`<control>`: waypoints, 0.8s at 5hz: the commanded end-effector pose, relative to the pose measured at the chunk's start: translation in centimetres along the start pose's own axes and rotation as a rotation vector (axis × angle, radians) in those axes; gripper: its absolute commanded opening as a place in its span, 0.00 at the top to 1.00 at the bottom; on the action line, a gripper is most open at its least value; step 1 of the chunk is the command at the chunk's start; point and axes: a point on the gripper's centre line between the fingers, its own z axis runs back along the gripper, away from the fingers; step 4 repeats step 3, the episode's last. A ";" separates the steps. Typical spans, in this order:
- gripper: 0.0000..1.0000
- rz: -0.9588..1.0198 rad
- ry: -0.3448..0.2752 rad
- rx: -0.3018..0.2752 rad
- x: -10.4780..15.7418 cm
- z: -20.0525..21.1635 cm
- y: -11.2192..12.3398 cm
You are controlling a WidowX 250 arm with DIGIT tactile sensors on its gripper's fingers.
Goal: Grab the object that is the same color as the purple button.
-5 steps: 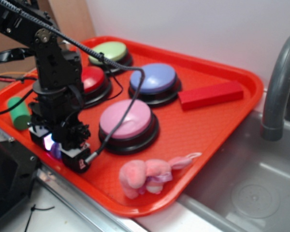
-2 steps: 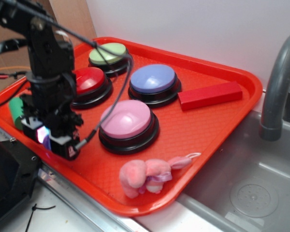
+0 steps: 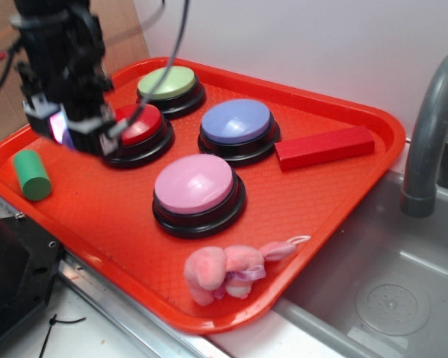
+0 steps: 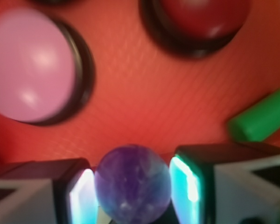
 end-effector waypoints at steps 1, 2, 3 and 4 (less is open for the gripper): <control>1.00 0.015 -0.141 -0.044 0.0 7.3 2.5; 1.00 0.039 -0.177 -0.023 -0.1 7.6 2.7; 1.00 0.039 -0.149 -0.055 0.1 6.6 2.7; 1.00 0.039 -0.149 -0.055 0.1 6.6 2.7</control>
